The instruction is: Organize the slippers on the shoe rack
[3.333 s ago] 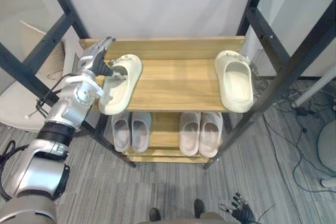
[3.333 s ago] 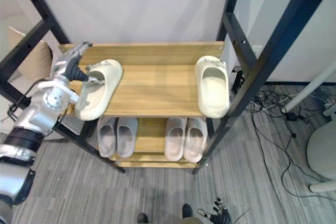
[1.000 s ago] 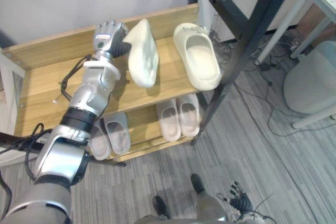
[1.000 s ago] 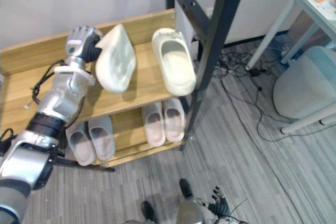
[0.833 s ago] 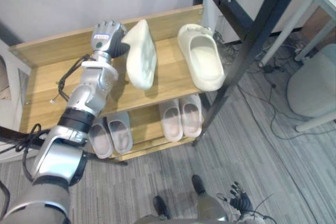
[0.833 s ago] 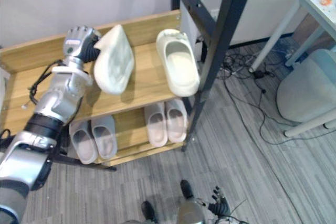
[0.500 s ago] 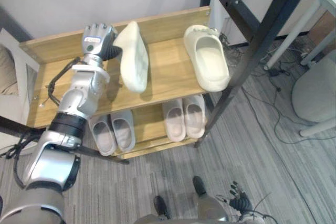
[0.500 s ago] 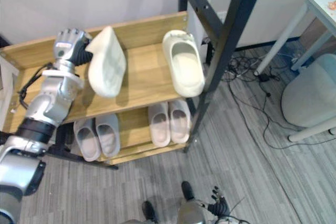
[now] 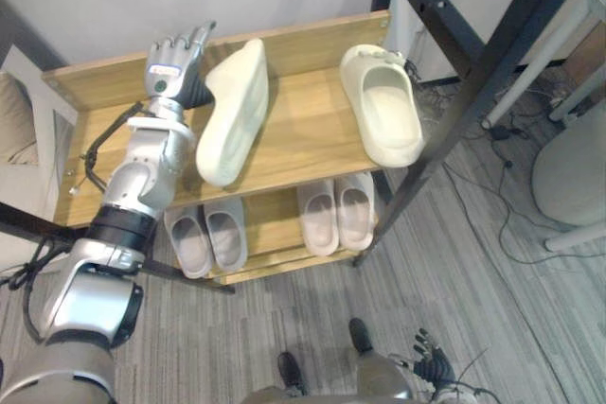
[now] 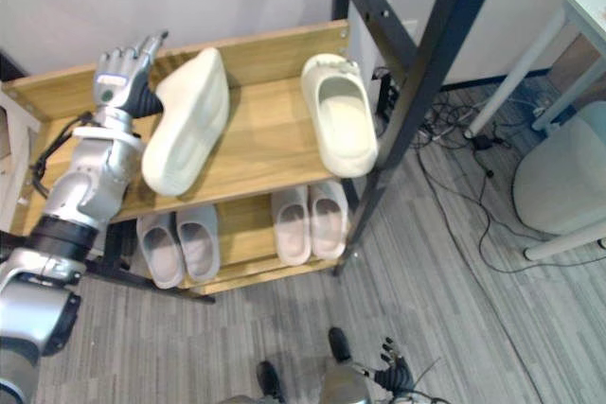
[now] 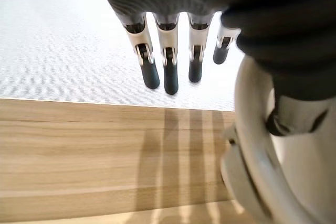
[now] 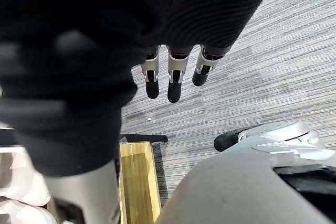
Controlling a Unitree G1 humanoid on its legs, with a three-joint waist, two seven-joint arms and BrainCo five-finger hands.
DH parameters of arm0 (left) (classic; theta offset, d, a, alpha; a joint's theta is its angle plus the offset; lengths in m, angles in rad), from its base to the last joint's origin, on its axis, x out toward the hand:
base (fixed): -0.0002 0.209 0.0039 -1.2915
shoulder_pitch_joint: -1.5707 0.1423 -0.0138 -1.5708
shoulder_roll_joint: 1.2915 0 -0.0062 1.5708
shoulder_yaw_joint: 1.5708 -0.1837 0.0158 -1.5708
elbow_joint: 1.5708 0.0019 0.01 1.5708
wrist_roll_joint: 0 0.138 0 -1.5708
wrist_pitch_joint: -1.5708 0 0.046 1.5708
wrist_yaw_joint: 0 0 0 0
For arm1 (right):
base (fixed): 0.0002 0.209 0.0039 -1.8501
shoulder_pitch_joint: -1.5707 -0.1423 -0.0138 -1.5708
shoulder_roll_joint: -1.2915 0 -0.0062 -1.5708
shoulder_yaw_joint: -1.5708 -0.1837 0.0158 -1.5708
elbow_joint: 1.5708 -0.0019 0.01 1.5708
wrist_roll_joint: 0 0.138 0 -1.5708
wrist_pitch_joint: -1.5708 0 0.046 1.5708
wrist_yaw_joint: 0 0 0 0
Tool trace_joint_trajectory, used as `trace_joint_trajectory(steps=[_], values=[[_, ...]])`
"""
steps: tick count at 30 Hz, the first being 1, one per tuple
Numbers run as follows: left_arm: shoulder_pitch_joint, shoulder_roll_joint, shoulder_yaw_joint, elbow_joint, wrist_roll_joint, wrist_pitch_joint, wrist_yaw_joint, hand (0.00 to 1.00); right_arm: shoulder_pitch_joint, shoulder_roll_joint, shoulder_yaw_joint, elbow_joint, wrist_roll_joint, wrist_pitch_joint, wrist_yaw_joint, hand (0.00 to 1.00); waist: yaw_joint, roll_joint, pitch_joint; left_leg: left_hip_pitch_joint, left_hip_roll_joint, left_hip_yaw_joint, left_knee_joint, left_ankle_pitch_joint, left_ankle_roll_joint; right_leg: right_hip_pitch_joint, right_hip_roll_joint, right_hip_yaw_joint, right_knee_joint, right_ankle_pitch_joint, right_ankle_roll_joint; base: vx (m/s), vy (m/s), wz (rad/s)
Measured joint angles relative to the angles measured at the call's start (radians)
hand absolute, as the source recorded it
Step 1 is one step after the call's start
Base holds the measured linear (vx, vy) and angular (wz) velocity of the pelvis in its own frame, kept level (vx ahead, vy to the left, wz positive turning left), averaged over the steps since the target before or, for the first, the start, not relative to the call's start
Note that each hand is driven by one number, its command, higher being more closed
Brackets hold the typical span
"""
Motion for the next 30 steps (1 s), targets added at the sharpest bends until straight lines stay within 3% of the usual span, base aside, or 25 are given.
trace_joint_trajectory(steps=[7, 30], values=[[-0.001, -0.051, -0.009, 0.0, -0.022, 0.001, 0.0, 0.0, 0.0, 0.001, -0.003, -0.006, 0.0, 0.0, 0.0, 0.0, -0.016, 0.0, 0.0, 0.0, -0.004, 0.001, 0.0, -0.002, 0.004, 0.0, -0.006, 0.001, 0.0, 0.0, 0.0, 0.0, -0.005, 0.0], [-0.076, -0.278, -0.033, 0.045, -0.175, 0.023, -0.003, 0.0, 0.0, -0.008, -0.006, 0.046, 0.001, 0.021, -0.001, 0.0, -0.019, 0.006, -0.006, 0.018, -0.014, -0.031, -0.001, 0.008, 0.018, 0.034, -0.021, -0.033, 0.0, -0.003, 0.006, -0.01, -0.01, 0.04]])
